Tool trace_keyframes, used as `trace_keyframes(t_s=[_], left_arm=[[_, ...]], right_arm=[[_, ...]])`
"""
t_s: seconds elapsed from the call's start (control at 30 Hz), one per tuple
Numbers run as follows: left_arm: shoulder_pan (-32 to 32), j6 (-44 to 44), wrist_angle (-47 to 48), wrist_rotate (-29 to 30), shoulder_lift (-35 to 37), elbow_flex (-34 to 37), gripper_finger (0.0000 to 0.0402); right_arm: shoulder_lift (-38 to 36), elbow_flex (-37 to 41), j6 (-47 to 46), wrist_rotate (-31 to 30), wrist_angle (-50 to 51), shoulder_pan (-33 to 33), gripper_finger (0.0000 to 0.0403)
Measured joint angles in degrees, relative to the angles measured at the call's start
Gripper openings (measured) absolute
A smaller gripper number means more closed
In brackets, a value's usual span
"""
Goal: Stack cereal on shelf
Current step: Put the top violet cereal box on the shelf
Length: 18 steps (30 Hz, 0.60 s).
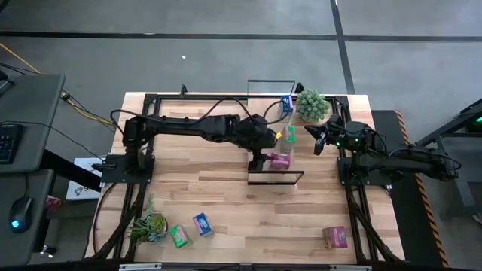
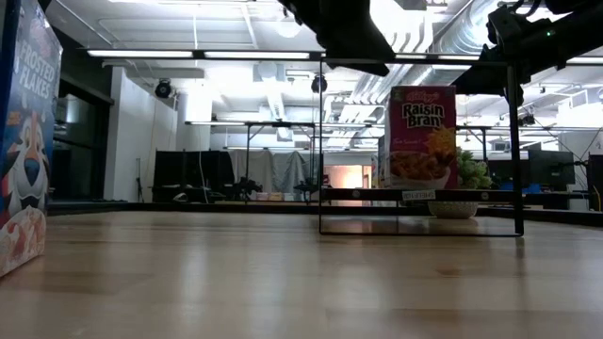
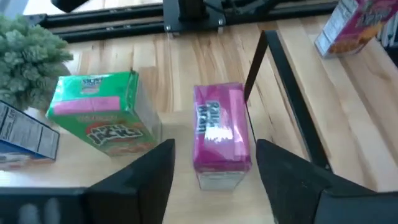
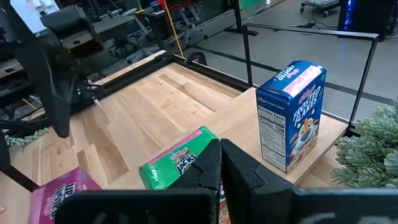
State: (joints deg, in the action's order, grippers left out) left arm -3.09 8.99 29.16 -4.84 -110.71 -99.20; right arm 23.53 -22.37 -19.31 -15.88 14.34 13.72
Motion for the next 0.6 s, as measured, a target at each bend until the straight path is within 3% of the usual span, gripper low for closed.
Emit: trace_keyframes(t_s=[0.1,0.3,0.43,0.6], left_arm=[[-0.02,-1.93,-2.53,-1.05,1.88,3.84,0.0166],[-0.29,-5.58,-18.94,-1.72,8.67,19.65,0.0017],[-2.48,-10.68,-32.51,-3.78,13.31,30.70,0.0006],[-5.62,-20.73,-44.00,-15.55,12.84,38.26,0.0001]], right_arm=[[0.00,0.00,-0.13,0.34,0.01,0.00,0.0000],[0.00,0.00,0.16,0.87,0.01,-0.01,0.0000],[0.02,0.00,0.22,1.09,0.01,-0.02,0.0000],[0.01,0.00,0.18,1.09,-0.40,-0.01,0.0000]])
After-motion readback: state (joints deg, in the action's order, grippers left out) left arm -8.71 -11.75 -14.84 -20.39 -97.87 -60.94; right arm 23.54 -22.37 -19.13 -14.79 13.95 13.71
